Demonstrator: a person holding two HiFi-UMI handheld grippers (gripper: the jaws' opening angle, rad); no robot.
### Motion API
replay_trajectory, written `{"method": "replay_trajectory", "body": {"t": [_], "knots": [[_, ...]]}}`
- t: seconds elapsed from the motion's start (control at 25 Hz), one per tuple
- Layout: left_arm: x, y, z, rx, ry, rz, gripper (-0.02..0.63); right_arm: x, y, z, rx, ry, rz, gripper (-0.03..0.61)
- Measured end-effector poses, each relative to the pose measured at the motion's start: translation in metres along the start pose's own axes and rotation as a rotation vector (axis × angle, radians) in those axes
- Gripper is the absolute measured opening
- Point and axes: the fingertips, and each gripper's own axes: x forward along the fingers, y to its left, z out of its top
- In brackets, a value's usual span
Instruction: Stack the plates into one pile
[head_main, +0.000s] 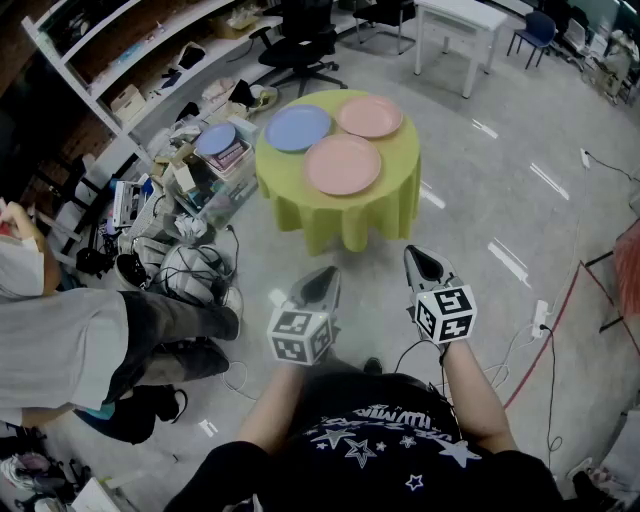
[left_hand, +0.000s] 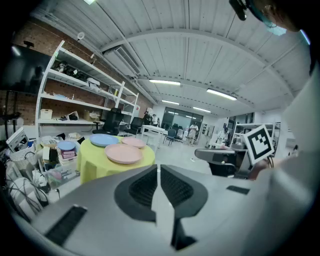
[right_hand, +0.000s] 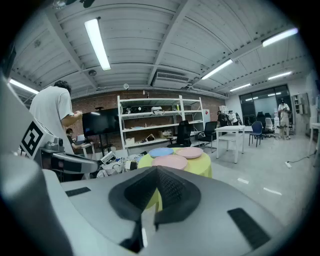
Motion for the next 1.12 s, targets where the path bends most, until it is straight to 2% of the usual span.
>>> {"method": "replay_trajectory", "body": {"t": [0.56,0.72,1.12], "knots": [[0.004,0.000,0.000,0.010,0.021,0.043,0.032,0.009,-0.005,-0.005,0.031,0.011,0.042,0.015],[0.004,0.001,-0.003,0.010,0.026,0.046,0.028,0.012,-0.007,-0.015,0.023,0.039,0.031,0.015],[0.000,0.013,-0.006,0.007,0.034,0.070,0.020,0.027,-0.008,-0.015,0.094,0.043,0.044,0.015]]}}
